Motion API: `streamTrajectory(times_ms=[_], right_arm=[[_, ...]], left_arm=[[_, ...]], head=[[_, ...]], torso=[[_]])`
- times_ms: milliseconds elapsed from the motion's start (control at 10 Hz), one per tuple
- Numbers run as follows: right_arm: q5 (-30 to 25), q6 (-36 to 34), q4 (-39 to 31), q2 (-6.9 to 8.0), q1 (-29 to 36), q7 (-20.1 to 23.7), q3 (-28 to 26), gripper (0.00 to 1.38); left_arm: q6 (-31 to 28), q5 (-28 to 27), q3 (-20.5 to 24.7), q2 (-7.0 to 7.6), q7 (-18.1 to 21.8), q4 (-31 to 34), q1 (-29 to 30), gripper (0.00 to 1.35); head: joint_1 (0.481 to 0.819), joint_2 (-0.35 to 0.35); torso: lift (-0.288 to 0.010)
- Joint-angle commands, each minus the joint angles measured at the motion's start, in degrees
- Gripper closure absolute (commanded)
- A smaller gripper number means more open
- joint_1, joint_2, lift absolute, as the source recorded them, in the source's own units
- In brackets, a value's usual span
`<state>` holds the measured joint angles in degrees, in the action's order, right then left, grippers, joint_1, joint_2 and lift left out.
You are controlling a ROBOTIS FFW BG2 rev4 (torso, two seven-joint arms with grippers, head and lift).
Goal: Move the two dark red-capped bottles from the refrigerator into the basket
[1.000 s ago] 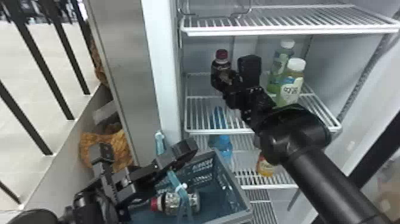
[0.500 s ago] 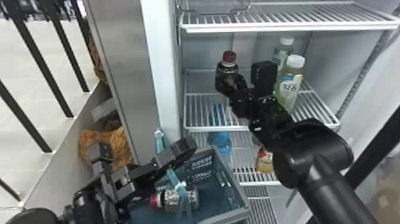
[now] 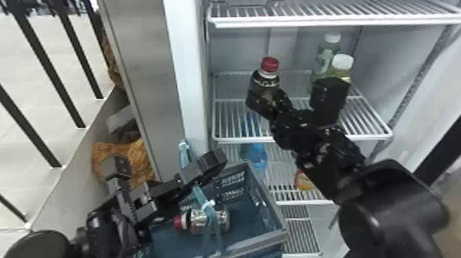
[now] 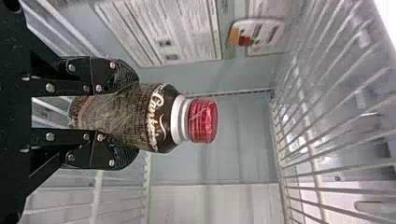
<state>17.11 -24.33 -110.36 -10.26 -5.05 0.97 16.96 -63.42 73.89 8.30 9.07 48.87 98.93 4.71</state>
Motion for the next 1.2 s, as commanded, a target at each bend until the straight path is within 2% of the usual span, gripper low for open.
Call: streamTrajectory(times_ms=[0,300,600,900,1100], right_arm=[[1.5,-2.7,-7.6,-0.9,5.5,0.2,-1.2,1.28],[4.7,-7.9,-18.8,-2.48,13.5,1.3,-2.2,1.28],[7.0,-13.4,-25.1,-3.01,19.5,2.5,-3.4,1.28],[11.2,-18.6,-29.1,-4.24,25.2,4.3,-3.6,1.28],[12.8,-21.5,-28.5,-4.42,26.1,6.1,-3.2,1.28]], left_arm=[[0.0,-0.1,0.0,-0.11,0.0,0.0,-0.1,1.2],[0.0,-0.3,0.2,-0.19,0.0,0.0,-0.1,1.2],[0.0,-0.4,0.2,-0.19,-0.1,0.0,-0.1,1.2],[0.0,-0.4,0.4,-0.19,-0.2,0.0,-0.1,1.2],[0.0,-0.4,0.4,-0.19,-0.2,0.0,-0.1,1.2]], head=[[0.675,0.009],[0.695,0.017],[0.695,0.035],[0.695,0.054],[0.695,0.073]], torso=[[-0.034],[-0.034],[-0.034],[-0.034],[-0.034]])
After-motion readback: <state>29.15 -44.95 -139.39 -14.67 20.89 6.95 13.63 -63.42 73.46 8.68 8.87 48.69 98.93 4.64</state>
